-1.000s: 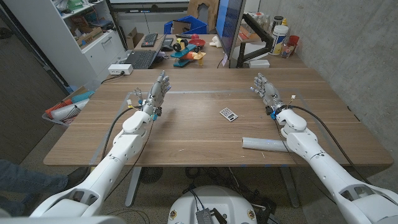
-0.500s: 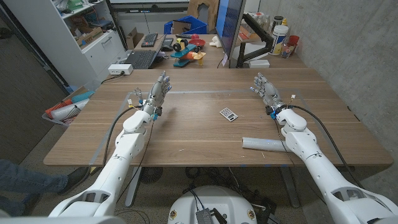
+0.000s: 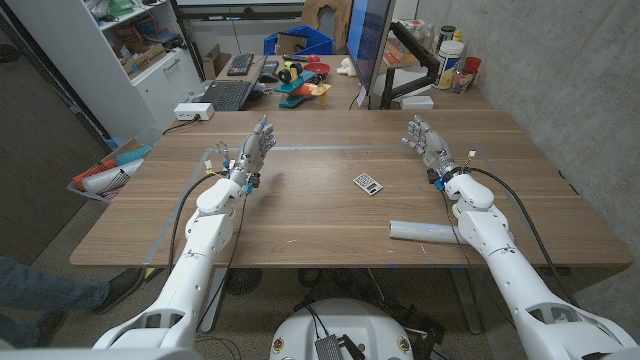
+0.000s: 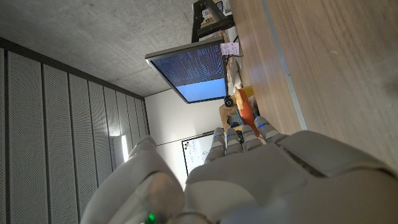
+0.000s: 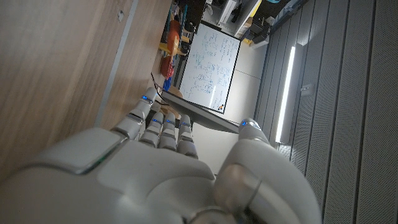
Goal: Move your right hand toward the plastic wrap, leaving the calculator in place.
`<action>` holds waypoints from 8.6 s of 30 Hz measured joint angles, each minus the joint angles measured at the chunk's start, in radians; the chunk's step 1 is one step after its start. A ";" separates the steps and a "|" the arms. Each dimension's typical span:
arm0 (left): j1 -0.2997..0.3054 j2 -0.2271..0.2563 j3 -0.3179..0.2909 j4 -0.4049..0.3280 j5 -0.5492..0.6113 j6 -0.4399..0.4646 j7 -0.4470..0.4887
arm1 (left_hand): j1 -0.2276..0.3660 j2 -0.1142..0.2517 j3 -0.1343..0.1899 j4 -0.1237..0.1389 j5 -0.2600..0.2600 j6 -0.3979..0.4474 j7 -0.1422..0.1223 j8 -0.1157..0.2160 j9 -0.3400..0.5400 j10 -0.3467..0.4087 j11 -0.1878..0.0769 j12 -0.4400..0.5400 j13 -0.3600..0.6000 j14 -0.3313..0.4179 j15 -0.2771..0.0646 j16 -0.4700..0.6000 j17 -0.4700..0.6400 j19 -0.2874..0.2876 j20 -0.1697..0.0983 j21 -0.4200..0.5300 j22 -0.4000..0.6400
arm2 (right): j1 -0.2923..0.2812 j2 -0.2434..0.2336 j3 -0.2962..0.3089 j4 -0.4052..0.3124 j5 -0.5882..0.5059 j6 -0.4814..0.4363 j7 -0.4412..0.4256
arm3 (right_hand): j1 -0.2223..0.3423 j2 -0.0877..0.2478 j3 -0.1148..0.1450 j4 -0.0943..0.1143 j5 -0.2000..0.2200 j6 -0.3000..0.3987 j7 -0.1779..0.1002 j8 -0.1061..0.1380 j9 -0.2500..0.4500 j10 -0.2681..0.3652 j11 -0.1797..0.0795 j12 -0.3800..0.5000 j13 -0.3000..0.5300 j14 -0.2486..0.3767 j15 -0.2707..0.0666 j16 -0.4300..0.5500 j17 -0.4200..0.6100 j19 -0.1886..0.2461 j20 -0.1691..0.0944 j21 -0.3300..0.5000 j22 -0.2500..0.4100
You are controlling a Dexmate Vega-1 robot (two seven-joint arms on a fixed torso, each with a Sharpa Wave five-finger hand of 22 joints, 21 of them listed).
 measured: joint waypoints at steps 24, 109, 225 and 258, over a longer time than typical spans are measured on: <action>0.012 -0.031 -0.034 -0.038 0.051 0.036 -0.027 | 0.004 0.004 0.000 0.000 0.000 0.000 0.000 0.000 0.000 0.000 0.000 0.000 -0.005 0.000 0.000 0.000 0.000 0.004 0.004 -0.012 0.000 | -0.039 0.016 0.043 -0.034 -0.054 0.058 0.020 | 0.000 0.000 0.000 0.000 0.000 -0.001 0.000 0.000 0.000 0.011 -0.011 0.000 0.000 0.009 -0.009 0.006 -0.005 0.015 -0.004 -0.014 0.000; 0.071 -0.051 -0.015 -0.141 0.084 0.092 -0.007 | 0.009 0.009 -0.007 -0.007 -0.008 0.022 0.000 0.000 0.005 0.005 0.005 0.000 -0.004 0.000 0.000 0.000 0.000 0.011 0.011 -0.049 0.000 | -0.211 -0.074 0.124 -0.180 -0.146 0.224 0.046 | -0.078 -0.059 -0.067 0.011 0.047 0.004 -0.094 0.000 0.010 0.077 -0.041 -0.008 0.002 0.088 -0.041 0.023 -0.028 0.095 -0.005 -0.066 0.002; 0.079 -0.042 -0.014 -0.185 0.095 0.132 -0.005 | 0.005 0.021 -0.018 -0.018 -0.019 0.034 0.002 0.000 0.004 0.010 0.000 -0.005 -0.004 0.000 0.000 0.000 0.001 -0.014 0.014 -0.111 0.005 | -0.503 -0.101 0.230 -0.500 -0.559 0.291 -0.144 | -0.050 -0.047 -0.071 -0.010 0.121 0.066 -0.148 0.013 0.009 0.173 -0.087 -0.008 0.007 0.170 -0.074 0.033 -0.055 0.168 -0.014 -0.134 0.005; 0.076 -0.041 -0.020 -0.181 0.087 0.123 -0.010 | 0.001 0.025 -0.021 -0.021 -0.023 0.039 0.007 0.000 0.004 0.010 0.000 -0.005 -0.004 0.000 0.000 0.000 0.001 -0.011 0.018 -0.130 0.005 | -0.564 -0.066 0.262 -0.529 -0.719 0.385 -0.258 | -0.050 -0.048 -0.082 -0.021 0.167 0.089 -0.171 0.013 0.009 0.224 -0.117 -0.004 0.012 0.247 -0.075 0.048 -0.065 0.263 -0.041 -0.147 0.002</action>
